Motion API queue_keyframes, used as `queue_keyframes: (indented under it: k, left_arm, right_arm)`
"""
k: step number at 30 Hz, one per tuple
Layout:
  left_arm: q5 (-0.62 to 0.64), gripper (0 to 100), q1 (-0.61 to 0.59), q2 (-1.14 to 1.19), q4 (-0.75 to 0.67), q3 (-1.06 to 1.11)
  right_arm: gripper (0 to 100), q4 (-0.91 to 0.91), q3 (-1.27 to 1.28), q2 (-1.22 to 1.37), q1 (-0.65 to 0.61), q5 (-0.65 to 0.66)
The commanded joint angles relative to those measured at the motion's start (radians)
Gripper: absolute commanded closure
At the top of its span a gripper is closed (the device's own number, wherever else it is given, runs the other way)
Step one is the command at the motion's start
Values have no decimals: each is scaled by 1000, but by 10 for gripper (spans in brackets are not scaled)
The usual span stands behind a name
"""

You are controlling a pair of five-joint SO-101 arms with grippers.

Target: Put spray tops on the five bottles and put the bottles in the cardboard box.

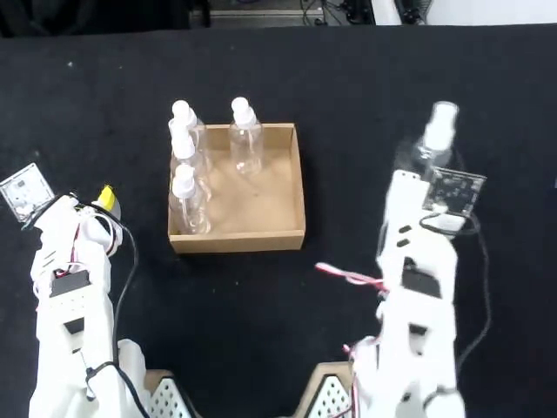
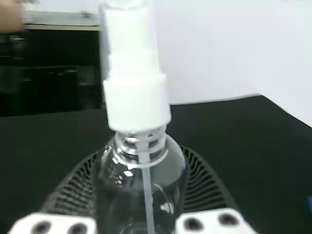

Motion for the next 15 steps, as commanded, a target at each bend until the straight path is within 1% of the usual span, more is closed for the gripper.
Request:
queue_keyframes:
  k: [1,3,5,7,11,15]
  left_arm:
    - [-6,798,13,-5,-23,-7]
    - [-6,798,13,-2,-23,-7]
    - [-6,798,13,-2,-23,-7]
    - [-6,798,13,-2,-23,-5]
    - [-6,798,13,-2,-23,-5]
    - [-6,798,13,-2,-23,-5]
  right_arm:
    - [987,247,-45,-291,-135,-51]
    - [987,318,-41,-381,-216,-109]
    - [987,341,-36,-433,-290,-147]
    - [987,325,-35,-444,-365,-166]
    - [987,247,-24,-414,-520,-158]
    - [984,166,-15,-314,-614,-158]
